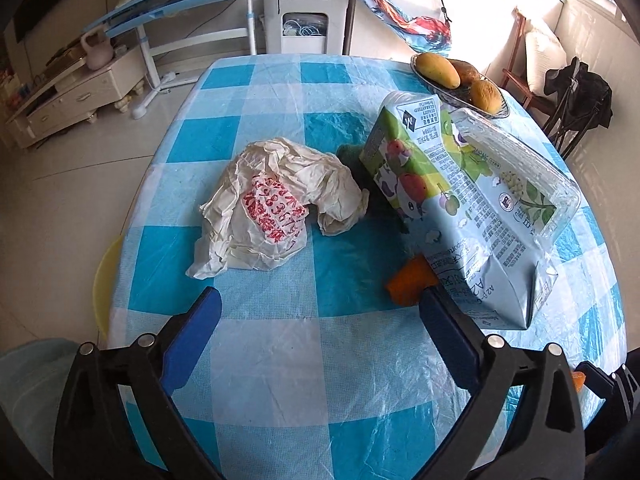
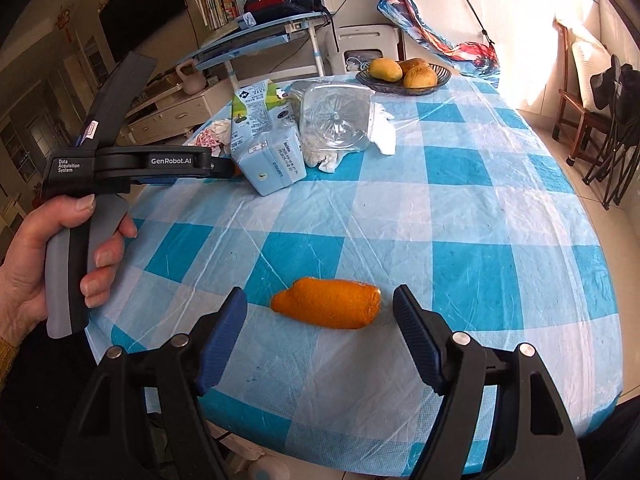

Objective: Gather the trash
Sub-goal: 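Grasp the white plastic bag with the left gripper while the right gripper grasps an orange peel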

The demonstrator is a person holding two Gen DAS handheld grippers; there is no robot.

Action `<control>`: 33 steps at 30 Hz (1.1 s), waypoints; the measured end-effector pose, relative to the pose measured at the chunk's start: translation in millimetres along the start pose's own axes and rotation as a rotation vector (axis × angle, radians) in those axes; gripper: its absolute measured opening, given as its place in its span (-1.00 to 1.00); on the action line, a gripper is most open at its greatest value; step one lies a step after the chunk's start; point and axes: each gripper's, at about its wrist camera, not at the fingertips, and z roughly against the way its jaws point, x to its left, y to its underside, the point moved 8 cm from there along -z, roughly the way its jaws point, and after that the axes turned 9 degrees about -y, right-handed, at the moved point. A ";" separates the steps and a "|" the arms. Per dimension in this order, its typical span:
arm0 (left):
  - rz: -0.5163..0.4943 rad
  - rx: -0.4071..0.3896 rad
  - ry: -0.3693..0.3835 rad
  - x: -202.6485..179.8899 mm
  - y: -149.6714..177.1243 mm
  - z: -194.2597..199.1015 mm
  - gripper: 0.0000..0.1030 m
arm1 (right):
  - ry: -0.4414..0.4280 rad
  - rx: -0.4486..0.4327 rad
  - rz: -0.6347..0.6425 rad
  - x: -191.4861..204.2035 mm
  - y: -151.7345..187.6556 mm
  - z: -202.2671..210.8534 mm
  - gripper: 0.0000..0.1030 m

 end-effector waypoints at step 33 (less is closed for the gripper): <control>0.037 -0.144 -0.076 42.0 -30.8 22.8 0.85 | -0.026 0.038 0.055 3.5 -2.4 -0.2 -0.38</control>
